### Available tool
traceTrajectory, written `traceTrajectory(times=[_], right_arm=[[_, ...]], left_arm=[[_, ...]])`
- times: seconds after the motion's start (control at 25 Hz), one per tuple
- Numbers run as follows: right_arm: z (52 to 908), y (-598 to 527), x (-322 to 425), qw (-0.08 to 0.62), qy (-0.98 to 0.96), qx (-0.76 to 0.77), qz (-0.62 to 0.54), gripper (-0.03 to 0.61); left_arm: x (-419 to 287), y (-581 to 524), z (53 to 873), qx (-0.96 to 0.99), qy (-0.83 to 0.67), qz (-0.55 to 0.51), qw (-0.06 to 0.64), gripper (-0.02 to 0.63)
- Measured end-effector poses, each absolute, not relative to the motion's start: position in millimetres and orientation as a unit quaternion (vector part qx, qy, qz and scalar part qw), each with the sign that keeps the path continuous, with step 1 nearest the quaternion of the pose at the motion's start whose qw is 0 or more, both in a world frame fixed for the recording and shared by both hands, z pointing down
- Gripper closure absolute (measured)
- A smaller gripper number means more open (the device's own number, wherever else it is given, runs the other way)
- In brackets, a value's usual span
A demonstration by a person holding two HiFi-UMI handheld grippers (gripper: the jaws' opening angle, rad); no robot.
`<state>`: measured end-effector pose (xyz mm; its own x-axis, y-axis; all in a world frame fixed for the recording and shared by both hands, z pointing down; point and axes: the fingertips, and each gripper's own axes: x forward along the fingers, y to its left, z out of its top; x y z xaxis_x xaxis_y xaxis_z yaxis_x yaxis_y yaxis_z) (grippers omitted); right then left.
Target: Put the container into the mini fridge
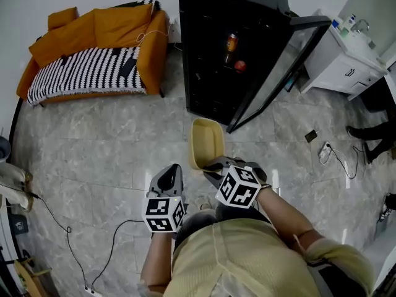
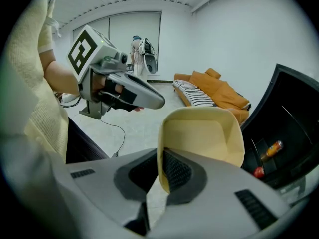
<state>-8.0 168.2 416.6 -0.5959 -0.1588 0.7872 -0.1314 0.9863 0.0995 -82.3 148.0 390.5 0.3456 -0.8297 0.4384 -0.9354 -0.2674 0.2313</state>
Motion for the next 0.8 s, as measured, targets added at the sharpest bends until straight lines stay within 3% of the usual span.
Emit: traceTrajectory(times=[0.8], right_arm=[[433,70,-20,0.461,-0.886,0.043,-0.019,0.543]], left_arm=[[-96,61,400,0.759,-0.597,0.108,0.235,0.583]])
